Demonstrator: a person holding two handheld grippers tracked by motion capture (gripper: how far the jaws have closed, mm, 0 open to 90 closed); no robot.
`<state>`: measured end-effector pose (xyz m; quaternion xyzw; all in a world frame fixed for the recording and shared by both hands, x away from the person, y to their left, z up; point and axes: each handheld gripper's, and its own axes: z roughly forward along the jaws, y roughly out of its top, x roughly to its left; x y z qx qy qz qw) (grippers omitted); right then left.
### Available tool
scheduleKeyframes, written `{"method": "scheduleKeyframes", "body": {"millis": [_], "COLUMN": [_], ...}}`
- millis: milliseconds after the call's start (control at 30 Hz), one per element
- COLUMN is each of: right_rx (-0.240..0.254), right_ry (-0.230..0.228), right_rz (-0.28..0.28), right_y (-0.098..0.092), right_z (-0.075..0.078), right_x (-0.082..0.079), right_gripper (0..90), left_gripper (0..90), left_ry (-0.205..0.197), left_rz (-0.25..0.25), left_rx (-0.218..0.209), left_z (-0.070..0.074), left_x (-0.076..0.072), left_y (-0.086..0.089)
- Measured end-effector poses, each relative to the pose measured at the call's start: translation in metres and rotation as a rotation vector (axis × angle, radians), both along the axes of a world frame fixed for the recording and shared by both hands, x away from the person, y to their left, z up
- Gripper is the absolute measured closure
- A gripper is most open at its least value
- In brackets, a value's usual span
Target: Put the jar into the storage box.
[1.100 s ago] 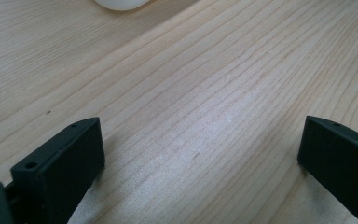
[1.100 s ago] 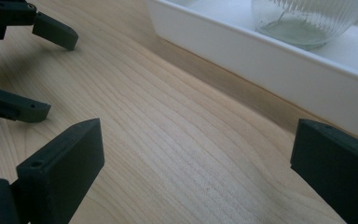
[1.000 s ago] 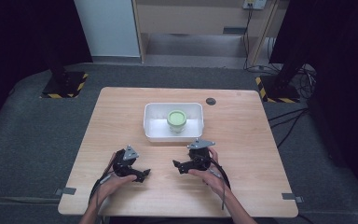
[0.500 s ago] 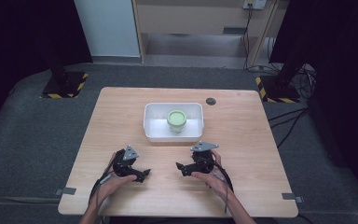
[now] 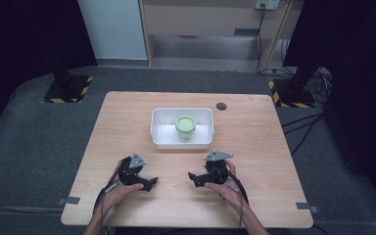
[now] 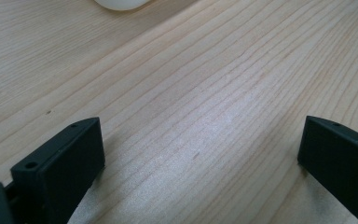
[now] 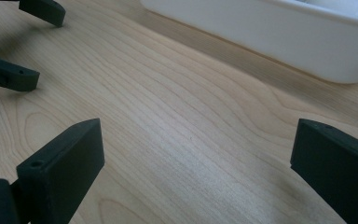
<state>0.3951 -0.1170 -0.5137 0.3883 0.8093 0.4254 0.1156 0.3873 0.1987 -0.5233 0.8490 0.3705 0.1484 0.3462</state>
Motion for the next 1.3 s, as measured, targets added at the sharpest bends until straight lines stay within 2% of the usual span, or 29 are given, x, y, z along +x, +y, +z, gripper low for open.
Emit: {"method": "scheduleKeyframes", "body": {"millis": [1300], "right_rx": [0.011], "right_ry": [0.017], "right_rz": [-0.031], "right_y": [-0.021], "right_z": [-0.004], "right_x": [-0.012], "right_gripper": [2.8], "left_gripper": [0.0], "left_ry": [0.000], "left_rz": [0.000], "left_rx": [0.000], "left_z": [0.000], "left_x": [0.000], "left_y": [0.000]}}
